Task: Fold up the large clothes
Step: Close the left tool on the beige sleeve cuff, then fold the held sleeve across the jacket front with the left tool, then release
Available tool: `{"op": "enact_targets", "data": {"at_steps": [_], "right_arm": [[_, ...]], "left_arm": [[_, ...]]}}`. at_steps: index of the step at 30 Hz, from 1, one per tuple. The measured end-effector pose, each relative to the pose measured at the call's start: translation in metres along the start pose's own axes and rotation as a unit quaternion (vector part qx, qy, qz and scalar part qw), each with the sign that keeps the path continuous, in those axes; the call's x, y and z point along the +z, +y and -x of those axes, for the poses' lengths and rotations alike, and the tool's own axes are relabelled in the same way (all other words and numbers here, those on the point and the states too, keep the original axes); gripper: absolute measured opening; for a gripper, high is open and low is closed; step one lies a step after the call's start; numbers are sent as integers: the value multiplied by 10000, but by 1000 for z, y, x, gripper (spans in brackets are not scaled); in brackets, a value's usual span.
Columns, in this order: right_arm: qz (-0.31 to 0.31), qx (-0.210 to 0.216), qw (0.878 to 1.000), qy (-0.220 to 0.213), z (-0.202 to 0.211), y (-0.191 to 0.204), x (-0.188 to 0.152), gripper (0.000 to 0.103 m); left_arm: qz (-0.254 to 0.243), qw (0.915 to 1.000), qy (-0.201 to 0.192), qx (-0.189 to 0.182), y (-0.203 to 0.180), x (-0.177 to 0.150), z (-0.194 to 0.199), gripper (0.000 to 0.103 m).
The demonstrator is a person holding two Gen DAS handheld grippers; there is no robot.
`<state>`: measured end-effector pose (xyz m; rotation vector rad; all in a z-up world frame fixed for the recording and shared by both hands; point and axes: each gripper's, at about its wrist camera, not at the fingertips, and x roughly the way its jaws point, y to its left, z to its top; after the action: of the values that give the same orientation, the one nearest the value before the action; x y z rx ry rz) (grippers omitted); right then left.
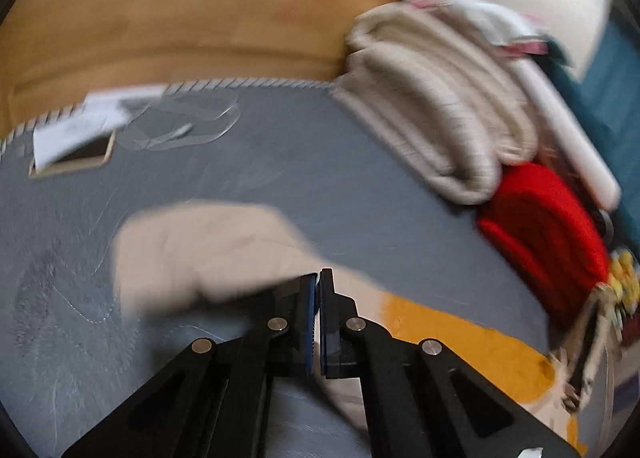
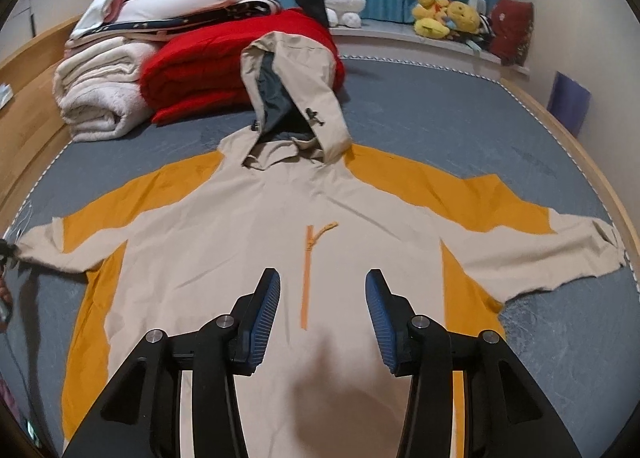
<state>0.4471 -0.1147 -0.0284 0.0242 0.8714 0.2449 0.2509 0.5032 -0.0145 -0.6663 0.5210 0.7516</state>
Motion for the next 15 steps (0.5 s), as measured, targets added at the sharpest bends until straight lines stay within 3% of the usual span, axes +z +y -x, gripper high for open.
{"op": "enact_targets", "data": {"at_steps": [2, 6, 10, 15], "right_arm": [[-63, 45, 10000, 26, 4, -4, 3, 10], [-251, 182, 9995, 69, 13, -13, 8, 8], [-558, 444, 9973, 186, 21, -28, 11, 9], [-924, 483, 9943, 201, 29, -54, 15, 10]], "left_arm": [[-223, 9991, 7, -359, -40, -7, 26, 0], [-1067, 9884, 199, -1066, -141, -43, 65, 0], [-1783, 9643, 550, -1877, -246, -103, 88, 0], [-2366, 9303, 1229, -2520, -331, -191, 90, 0]]}}
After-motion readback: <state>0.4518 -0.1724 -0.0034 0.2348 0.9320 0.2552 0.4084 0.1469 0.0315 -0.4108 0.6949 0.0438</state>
